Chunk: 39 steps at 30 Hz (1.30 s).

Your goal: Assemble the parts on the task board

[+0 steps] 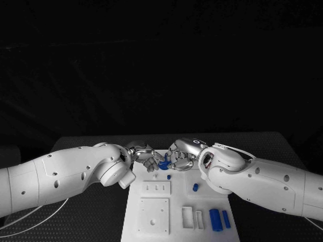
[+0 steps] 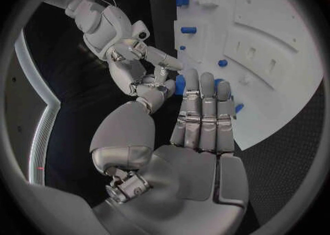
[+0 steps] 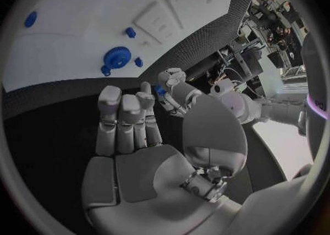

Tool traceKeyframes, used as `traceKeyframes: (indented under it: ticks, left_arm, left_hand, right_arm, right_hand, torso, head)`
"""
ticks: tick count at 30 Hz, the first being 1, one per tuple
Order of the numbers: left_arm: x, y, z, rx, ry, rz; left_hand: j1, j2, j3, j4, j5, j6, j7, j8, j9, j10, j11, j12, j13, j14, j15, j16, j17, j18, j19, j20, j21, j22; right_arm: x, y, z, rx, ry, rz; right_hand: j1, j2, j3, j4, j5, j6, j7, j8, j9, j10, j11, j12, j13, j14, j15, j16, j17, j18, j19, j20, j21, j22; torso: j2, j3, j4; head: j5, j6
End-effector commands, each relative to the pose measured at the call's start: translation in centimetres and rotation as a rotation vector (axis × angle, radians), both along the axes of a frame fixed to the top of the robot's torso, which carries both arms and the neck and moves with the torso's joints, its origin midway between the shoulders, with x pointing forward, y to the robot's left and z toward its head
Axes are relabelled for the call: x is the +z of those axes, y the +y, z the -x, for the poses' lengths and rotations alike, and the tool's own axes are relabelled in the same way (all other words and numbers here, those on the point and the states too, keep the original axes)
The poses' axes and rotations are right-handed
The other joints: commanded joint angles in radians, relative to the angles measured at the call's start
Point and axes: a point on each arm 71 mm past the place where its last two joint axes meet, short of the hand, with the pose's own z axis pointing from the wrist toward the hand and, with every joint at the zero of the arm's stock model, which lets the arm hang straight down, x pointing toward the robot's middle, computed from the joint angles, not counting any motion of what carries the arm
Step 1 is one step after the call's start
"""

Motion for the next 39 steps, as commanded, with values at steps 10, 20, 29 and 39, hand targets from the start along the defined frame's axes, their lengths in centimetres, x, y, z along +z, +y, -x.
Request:
traceKeyframes:
  ticks: [10,20,29,39]
  left_arm:
    - [0.1,0.0,-0.1,-0.039,-0.092,-0.117]
    - [-0.1,-0.3,-0.1,-0.036,-0.204,-0.253]
    - [-1.2,-0.7,0.5,-0.059,-0.211,-0.351]
    - [-1.9,-0.8,0.5,-0.036,-0.220,-0.400]
  left_hand:
    - [0.005,0.003,0.001,-0.013,0.008,0.041,-0.029,0.006,0.049,0.012,-0.007,0.011,0.005,0.010,-0.010,0.017,0.004,0.010,0.005,-0.013,0.012,0.018]
    - [-0.018,-0.046,-0.013,0.004,0.101,0.132,-0.069,0.042,0.103,0.073,-0.054,0.126,0.059,0.072,-0.062,0.133,0.042,0.015,0.070,-0.059,0.106,0.025]
    - [-0.032,-0.049,-0.012,-0.003,0.175,0.157,-0.095,0.082,0.154,0.058,-0.104,0.364,0.226,0.109,-0.139,0.347,0.096,0.022,0.114,-0.127,0.289,0.022]
    - [-0.045,-0.053,-0.005,-0.001,0.201,0.182,-0.117,0.118,0.215,0.067,-0.127,0.464,0.272,0.137,-0.184,0.459,0.093,0.028,0.156,-0.157,0.356,0.023]
  right_arm:
    - [-0.3,-3.6,-1.6,-0.088,-0.031,0.002]
    - [1.0,-7.7,-4.4,-0.213,-0.051,-0.065]
    - [1.7,-9.2,-5.9,-0.269,-0.053,-0.092]
    - [2.3,-10.1,-7.2,-0.315,-0.044,-0.121]
  right_hand:
    - [0.014,-0.017,-0.008,0.004,0.008,-0.006,0.033,-0.016,-0.006,-0.021,0.006,-0.012,-0.008,-0.019,0.006,-0.011,-0.001,0.017,-0.016,-0.001,-0.017,0.006]
    - [0.025,-0.025,-0.003,0.013,0.056,-0.014,0.035,-0.019,-0.006,-0.025,0.009,-0.015,-0.018,-0.025,0.008,-0.017,-0.002,0.017,-0.020,0.000,-0.027,0.005]
    - [0.027,-0.023,-0.003,0.014,0.068,-0.015,0.036,-0.019,-0.006,-0.027,0.009,-0.016,-0.021,-0.028,0.009,-0.019,-0.002,0.017,-0.022,0.000,-0.030,0.004]
    - [0.028,-0.020,-0.009,0.014,0.101,-0.016,0.036,-0.018,-0.004,-0.029,0.009,-0.014,-0.025,-0.029,0.008,-0.019,-0.001,0.017,-0.023,0.000,-0.032,0.006]
  torso:
    - [-0.002,-0.0003,-0.0001]
    - [-0.007,0.0032,-0.0013]
    - [-0.018,0.0102,-0.0038]
    - [-0.029,0.0178,-0.0052]
  head:
    - [0.002,-0.003]
    - [0.006,-0.020]
    - [0.015,-0.040]
    - [0.022,-0.064]
